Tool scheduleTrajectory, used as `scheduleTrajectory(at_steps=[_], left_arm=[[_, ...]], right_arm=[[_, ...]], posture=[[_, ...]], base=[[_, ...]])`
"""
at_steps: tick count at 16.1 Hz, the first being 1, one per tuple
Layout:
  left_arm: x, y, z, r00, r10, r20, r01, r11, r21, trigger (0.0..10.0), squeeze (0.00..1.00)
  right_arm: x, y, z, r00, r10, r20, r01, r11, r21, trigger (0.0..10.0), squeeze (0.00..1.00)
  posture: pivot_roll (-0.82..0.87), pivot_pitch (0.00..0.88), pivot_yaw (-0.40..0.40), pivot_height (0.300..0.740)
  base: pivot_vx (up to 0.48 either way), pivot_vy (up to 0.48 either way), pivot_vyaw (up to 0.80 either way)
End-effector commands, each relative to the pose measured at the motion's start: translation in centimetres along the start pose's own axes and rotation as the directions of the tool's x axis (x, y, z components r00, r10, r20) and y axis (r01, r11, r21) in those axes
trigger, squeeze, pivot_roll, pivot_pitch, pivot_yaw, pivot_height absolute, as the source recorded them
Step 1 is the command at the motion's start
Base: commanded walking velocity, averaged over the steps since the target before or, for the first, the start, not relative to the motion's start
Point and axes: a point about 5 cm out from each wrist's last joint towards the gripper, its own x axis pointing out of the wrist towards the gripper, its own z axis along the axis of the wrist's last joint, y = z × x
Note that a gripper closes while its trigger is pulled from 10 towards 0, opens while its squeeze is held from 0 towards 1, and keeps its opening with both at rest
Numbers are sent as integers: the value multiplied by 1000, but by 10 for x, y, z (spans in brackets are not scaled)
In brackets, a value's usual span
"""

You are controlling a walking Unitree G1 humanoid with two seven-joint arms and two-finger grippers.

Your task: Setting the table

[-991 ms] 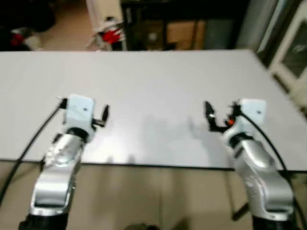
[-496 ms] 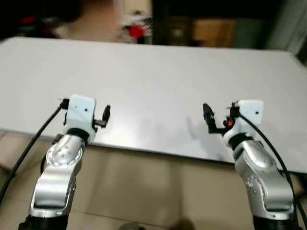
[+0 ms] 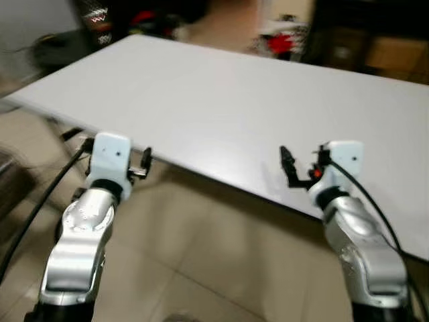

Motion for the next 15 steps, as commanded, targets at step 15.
scheduleTrajectory(at_steps=[15], left_arm=[[2,7,0,1000,22,-13,-22,1000,5,10000,0]], right_arm=[[6,10,0,1000,25,17,-26,999,39,10000,1000]], posture=[[65,0,59,740]], base=[[0,289,800]])
